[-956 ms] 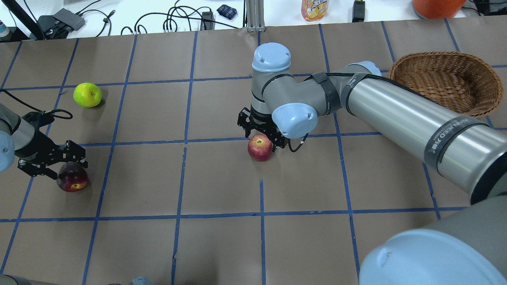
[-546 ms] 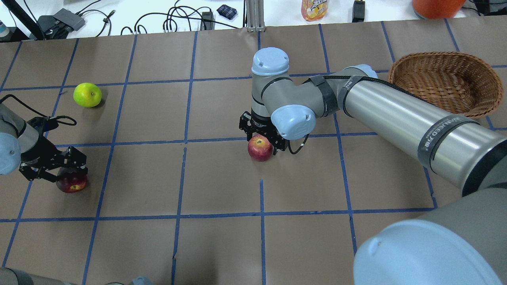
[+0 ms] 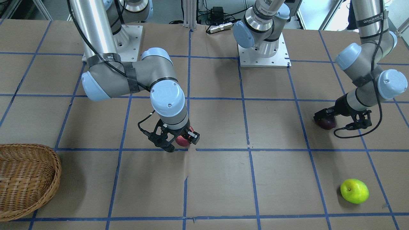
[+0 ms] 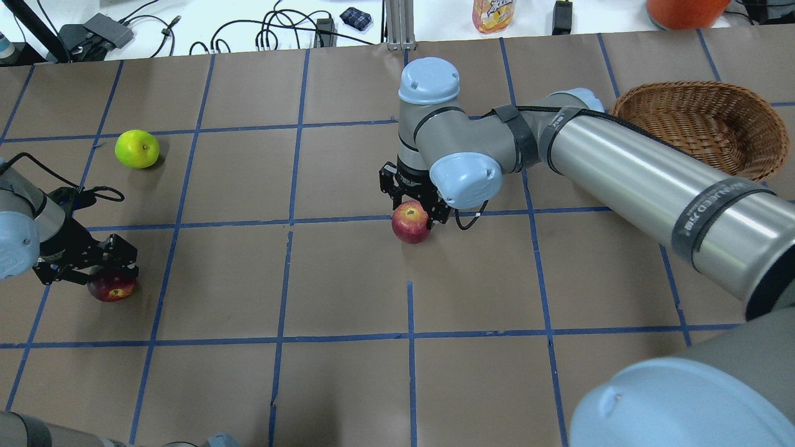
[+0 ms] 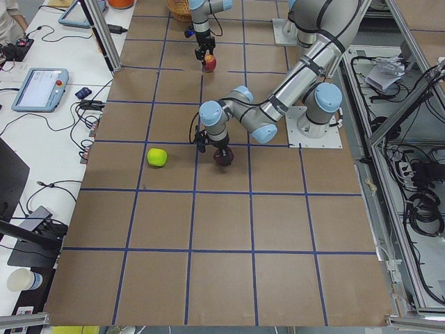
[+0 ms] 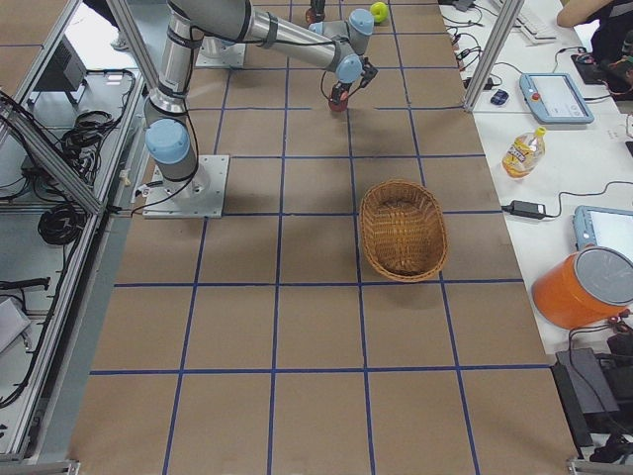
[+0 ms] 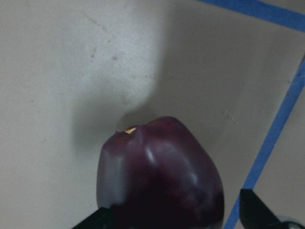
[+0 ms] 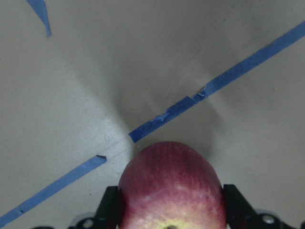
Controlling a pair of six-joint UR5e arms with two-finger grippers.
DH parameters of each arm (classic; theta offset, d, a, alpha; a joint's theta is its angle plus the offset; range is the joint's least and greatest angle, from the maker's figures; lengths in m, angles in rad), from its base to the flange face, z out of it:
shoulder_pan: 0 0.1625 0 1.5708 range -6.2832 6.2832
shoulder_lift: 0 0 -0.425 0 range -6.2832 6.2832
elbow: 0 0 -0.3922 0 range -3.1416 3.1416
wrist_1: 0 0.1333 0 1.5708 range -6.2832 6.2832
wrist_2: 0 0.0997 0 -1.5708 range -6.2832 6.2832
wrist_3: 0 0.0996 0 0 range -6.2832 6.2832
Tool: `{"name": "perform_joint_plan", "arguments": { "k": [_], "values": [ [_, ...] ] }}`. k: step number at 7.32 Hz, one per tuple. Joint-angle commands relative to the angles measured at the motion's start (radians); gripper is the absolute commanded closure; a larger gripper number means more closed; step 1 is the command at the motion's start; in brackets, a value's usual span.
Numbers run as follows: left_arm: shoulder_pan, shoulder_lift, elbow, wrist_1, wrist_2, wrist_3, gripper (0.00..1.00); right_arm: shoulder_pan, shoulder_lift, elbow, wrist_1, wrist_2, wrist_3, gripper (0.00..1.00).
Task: Put all apples into basket
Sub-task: 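Drop the red apple into the basket with right while left lifts purple apple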
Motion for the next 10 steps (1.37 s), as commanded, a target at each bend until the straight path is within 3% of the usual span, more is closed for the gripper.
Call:
{"name": "perform_joint_plan", "arguments": {
  "k": [1,2,4,5,8,9,10],
  "values": [
    [0.002,0.005,0.002,0.003,0.034,0.034,0.00,-0.119,-0.091,-0.055,0.128,-0.032,-0.093,1.00],
    [0.004,0.003,0.001,0.003,0.034,0.046,0.00,-0.193,-0.115,-0.081,0.133,-0.042,-0.214,1.00],
    [0.004,-0.011,-0.002,0.002,0.029,0.048,0.00,-0.358,-0.116,-0.126,0.130,-0.173,-0.503,1.00],
    [0.005,-0.015,-0.002,0.006,0.023,0.043,0.00,-0.452,-0.116,-0.149,0.128,-0.172,-0.640,1.00],
    [-0.001,0.020,0.001,0.052,0.023,0.187,0.63,-0.650,-0.094,-0.222,0.117,-0.172,-0.980,1.00],
    [-0.018,0.046,0.002,0.035,0.021,0.174,0.75,-0.671,-0.044,-0.264,0.114,-0.172,-1.054,1.00],
    [-0.080,0.084,0.004,-0.012,-0.041,0.040,0.75,-0.700,0.025,-0.293,0.114,-0.158,-1.068,1.00]
  ]
}}
